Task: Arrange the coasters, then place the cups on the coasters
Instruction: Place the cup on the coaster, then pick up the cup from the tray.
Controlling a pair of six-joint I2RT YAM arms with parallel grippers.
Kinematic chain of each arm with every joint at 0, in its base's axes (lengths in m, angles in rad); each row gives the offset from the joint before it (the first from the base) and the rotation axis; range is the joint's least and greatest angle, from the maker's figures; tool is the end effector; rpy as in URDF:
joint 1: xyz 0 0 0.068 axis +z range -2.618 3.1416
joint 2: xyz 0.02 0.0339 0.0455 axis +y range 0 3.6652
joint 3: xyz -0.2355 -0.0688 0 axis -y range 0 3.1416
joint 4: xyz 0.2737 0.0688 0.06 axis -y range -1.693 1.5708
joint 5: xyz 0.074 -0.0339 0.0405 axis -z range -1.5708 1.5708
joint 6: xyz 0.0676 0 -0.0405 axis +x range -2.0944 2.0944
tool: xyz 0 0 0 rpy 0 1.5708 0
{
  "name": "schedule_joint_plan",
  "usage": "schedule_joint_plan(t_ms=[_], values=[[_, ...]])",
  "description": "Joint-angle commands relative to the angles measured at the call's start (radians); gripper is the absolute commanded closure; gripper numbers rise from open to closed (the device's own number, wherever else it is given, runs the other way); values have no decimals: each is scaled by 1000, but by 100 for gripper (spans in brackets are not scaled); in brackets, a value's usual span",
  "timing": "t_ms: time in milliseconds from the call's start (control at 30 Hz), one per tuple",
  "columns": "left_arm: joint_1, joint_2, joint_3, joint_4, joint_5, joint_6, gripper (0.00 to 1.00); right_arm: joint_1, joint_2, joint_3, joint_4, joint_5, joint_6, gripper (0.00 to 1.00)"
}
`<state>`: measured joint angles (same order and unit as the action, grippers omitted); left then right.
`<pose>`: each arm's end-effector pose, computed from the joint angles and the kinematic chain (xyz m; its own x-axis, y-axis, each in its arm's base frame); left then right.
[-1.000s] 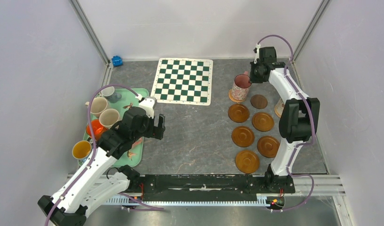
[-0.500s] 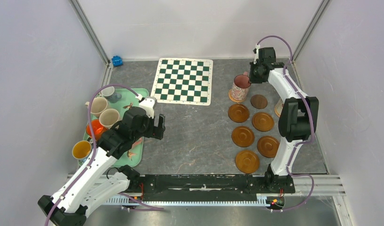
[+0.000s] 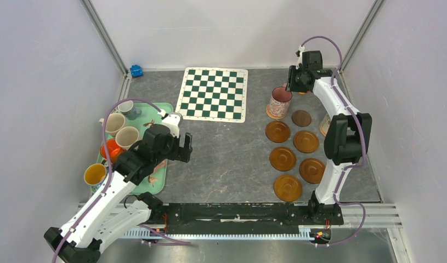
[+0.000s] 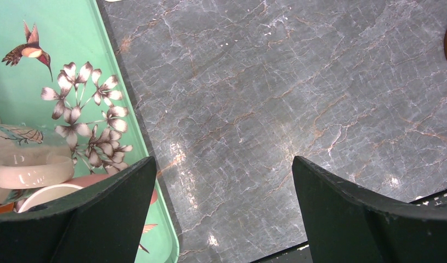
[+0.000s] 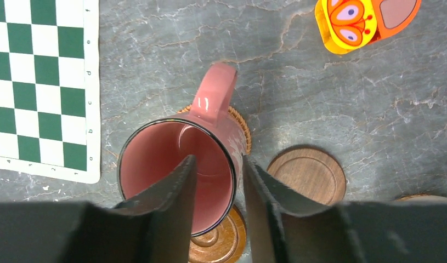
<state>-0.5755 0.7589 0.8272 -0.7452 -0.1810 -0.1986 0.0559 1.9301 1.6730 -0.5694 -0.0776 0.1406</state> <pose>0.1976 -0.1137 0.2661 -0.5976 0.1563 -0.7864 0.3058 0.9511 -0.0433 0.4775 0.0320 0.2184 -0.7423 0.0984 -0.6628 -0.0042 0.9885 0.1514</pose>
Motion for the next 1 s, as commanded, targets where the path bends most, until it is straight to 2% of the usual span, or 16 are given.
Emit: schedule_joint_plan(t_ms=[0,133,333,433,500,600,733,833,967], values=[[0,-7,1,38,-14,31,0,-2,-32,80,4,-31,25,57],[0,-7,5,32,-49,20,0,2,-88,84,-4,-44,59,46],[0,6,15,13,-172,-23,0,80,-220,-40,55,-43,103,40],[2,27,33,-14,-286,-76,0,153,-287,-118,92,-37,118,35],[2,41,46,-45,-391,-132,0,214,-338,-184,121,-5,140,28],[2,57,58,-106,-504,-233,0,339,-411,-311,215,22,153,27],[4,79,77,-178,-574,-375,1,446,-483,-439,280,39,171,25],[8,87,66,-208,-642,-471,13,478,-546,-549,349,28,177,25],[31,157,68,-276,-693,-578,24,481,-601,-659,375,41,170,26]])
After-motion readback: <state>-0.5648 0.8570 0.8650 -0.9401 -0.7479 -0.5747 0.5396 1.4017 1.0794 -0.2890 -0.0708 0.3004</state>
